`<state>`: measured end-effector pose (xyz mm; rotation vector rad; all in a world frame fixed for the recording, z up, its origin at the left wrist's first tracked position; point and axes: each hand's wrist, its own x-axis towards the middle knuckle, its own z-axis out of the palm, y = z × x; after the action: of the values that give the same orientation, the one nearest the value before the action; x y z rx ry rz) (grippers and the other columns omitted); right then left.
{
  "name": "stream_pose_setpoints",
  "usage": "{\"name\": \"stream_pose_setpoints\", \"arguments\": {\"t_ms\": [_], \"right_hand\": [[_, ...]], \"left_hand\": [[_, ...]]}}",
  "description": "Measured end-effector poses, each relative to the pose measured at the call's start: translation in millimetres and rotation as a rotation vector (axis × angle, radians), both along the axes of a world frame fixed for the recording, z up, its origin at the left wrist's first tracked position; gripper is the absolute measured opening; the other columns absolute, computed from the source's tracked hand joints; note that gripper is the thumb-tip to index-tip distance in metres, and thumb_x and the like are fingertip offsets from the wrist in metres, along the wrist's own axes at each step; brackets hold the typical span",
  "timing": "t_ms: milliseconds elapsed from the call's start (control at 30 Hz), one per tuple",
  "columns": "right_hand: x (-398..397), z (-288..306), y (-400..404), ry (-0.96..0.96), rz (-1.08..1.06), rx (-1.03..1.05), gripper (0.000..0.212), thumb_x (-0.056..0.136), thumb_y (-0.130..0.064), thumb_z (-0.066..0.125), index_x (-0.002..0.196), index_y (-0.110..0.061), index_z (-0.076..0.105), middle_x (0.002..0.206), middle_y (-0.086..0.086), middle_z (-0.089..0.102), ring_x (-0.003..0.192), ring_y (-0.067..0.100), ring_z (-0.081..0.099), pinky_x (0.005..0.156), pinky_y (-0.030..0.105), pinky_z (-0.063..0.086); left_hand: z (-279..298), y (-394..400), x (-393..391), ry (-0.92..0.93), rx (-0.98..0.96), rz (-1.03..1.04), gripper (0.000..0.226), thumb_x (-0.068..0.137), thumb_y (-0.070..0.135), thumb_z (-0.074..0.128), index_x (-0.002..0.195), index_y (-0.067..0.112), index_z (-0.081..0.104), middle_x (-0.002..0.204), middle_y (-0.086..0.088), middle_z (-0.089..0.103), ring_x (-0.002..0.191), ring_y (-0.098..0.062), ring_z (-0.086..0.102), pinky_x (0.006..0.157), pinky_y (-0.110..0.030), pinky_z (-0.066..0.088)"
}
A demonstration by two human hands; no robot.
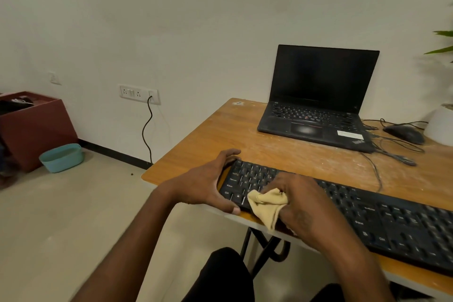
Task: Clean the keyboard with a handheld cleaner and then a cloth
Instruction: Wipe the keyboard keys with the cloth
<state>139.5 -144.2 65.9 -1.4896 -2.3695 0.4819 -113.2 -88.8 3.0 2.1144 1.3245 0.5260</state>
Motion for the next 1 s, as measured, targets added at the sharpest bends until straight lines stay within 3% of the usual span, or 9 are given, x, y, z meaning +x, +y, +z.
{"name": "stream_pose_setpoints", "arguments": {"t_ms": [67,167,333,400,500,633,733,900,1000], "right_hand": [[-14,1,-3,0.0,0.035,0.032,0.034,0.083,-0.011,0.077,0.111,-0.031,0.075,0.104,-0.011,0.068,0.098,0.009,0.06,0.077,0.024,0.049],[-38,-2,0,0.083,0.051,0.084,0.023,0.078,-0.023,0.083,0.099,-0.029,0.078,0.094,-0.01,0.069,0.089,0.009,0.063,0.076,0.03,0.053],[-60,-7,4,0.123,0.1,0.103,0.029,0.08,-0.009,0.077,0.105,-0.024,0.077,0.1,-0.008,0.069,0.084,0.004,0.054,0.063,0.009,0.038],[-56,-6,3,0.113,0.089,0.071,0.029,0.08,-0.006,0.076,0.104,-0.023,0.077,0.1,-0.007,0.069,0.087,0.006,0.058,0.066,0.012,0.044],[-37,-3,9,0.059,-0.027,0.041,0.034,0.083,0.0,0.072,0.107,-0.023,0.076,0.103,-0.005,0.07,0.093,0.011,0.062,0.075,0.028,0.054],[-21,-3,11,-0.003,-0.145,0.038,0.041,0.086,-0.002,0.07,0.12,-0.026,0.071,0.111,-0.007,0.068,0.097,0.011,0.058,0.069,0.022,0.043],[-41,-5,12,-0.011,-0.128,0.108,0.03,0.084,-0.008,0.074,0.108,-0.028,0.075,0.099,-0.008,0.067,0.089,0.013,0.057,0.071,0.028,0.048],[-78,-11,25,0.005,-0.003,0.119,0.036,0.075,0.004,0.065,0.092,-0.025,0.077,0.087,-0.006,0.072,0.07,0.012,0.059,0.052,0.022,0.037],[-66,-8,26,0.045,-0.038,0.1,0.036,0.08,0.005,0.064,0.096,-0.024,0.076,0.09,-0.007,0.069,0.074,0.011,0.057,0.055,0.021,0.041]], "left_hand": [[-1,0,1,-0.002,0.011,0.002,0.13,0.07,0.039,0.099,0.161,0.045,0.006,0.157,0.017,0.035,0.142,-0.003,0.04,0.108,-0.011,0.041],[-1,0,2,-0.02,0.022,-0.002,0.132,0.067,0.038,0.1,0.161,0.042,0.007,0.161,0.013,0.037,0.147,-0.004,0.04,0.121,-0.027,0.04],[-3,2,1,-0.012,0.038,-0.026,0.139,0.064,0.038,0.102,0.163,0.038,0.005,0.166,0.011,0.034,0.152,-0.001,0.033,0.125,-0.031,0.035],[-2,2,1,-0.012,0.03,-0.026,0.139,0.064,0.036,0.102,0.163,0.038,0.004,0.165,0.011,0.034,0.151,-0.002,0.035,0.124,-0.029,0.035],[-1,2,0,-0.019,0.013,-0.018,0.135,0.067,0.037,0.101,0.161,0.042,0.004,0.165,0.011,0.034,0.148,-0.005,0.039,0.12,-0.024,0.039],[0,3,-1,-0.008,0.023,-0.019,0.133,0.066,0.048,0.099,0.16,0.047,0.005,0.165,0.014,0.031,0.146,-0.008,0.041,0.118,-0.032,0.045],[-1,3,1,-0.021,0.026,-0.016,0.135,0.064,0.047,0.1,0.16,0.047,0.005,0.164,0.016,0.033,0.147,-0.005,0.04,0.121,-0.033,0.042],[-3,4,1,-0.023,0.022,-0.026,0.139,0.066,0.037,0.102,0.163,0.04,0.003,0.155,0.016,0.045,0.138,0.001,0.048,0.112,-0.021,0.043],[0,3,0,-0.008,0.024,-0.026,0.137,0.065,0.047,0.1,0.161,0.045,0.002,0.161,0.018,0.038,0.143,-0.002,0.043,0.119,-0.032,0.041]]}}
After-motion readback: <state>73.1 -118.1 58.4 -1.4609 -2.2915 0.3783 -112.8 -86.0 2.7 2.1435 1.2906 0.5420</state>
